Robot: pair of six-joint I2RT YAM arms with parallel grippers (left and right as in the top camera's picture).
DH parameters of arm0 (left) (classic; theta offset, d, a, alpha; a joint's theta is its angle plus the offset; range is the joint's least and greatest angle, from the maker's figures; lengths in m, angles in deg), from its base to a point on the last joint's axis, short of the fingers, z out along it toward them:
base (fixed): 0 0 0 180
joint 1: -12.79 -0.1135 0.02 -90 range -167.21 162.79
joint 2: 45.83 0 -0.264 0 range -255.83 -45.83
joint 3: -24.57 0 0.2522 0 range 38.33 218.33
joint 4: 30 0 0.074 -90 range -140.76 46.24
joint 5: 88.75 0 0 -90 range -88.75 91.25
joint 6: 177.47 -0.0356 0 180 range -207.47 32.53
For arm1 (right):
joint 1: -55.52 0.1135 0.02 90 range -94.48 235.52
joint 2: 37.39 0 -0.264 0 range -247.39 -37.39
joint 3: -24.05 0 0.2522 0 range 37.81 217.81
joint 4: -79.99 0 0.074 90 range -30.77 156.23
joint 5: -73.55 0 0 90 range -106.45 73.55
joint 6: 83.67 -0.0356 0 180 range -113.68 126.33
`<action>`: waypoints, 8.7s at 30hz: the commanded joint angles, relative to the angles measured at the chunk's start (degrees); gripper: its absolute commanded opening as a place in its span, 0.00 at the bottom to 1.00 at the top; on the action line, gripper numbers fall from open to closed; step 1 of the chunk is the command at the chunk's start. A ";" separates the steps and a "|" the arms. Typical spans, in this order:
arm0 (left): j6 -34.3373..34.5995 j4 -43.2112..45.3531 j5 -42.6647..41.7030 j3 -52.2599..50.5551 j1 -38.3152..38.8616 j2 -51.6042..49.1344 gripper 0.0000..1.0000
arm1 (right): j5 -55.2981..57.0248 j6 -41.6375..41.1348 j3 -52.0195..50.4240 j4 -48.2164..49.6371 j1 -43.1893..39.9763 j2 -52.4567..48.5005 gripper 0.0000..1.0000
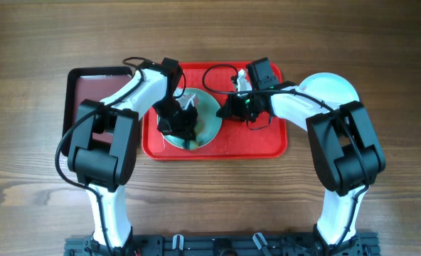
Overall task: Clean dirty plates on tray and stack at the side
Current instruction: 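Scrub the second blue plate with the sponge while right gripper holds it, then keep scrubbing the blue plate in circles with the left-held sponge, then scrub the blue plate rim area, then lift the sponge left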
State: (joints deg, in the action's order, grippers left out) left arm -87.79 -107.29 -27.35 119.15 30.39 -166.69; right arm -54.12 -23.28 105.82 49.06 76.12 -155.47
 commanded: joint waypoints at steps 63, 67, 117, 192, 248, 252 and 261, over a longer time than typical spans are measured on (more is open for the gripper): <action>16.52 7.13 27.78 8.00 2.03 -1.36 0.04 | -4.42 2.45 -0.09 -6.01 2.38 -1.95 0.04; 15.54 5.29 26.29 8.55 1.81 -1.57 0.04 | -4.39 2.49 -0.09 -6.25 2.36 -1.95 0.04; 47.21 7.89 67.25 -0.66 1.22 -1.84 0.04 | 7.26 -6.60 -0.09 2.47 2.21 -1.95 0.04; -4.57 22.99 -7.78 -0.68 1.70 -1.90 0.04 | 12.68 -5.29 4.37 -5.07 0.74 -1.92 0.04; 32.85 16.68 37.90 1.22 2.03 -4.92 0.04 | 12.04 -4.94 4.35 -4.72 0.76 -1.92 0.04; 28.26 4.35 24.28 9.66 -0.79 -4.66 0.04 | 12.04 -4.92 4.35 -4.46 0.76 -1.92 0.04; 21.90 -7.98 23.89 25.38 -1.95 -1.18 0.04 | 10.69 0.66 4.35 -0.66 0.74 -1.92 0.04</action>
State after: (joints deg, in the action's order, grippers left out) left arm -63.25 -113.34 -1.29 141.53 28.80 -169.79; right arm -44.19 -26.56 110.89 46.31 77.52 -155.80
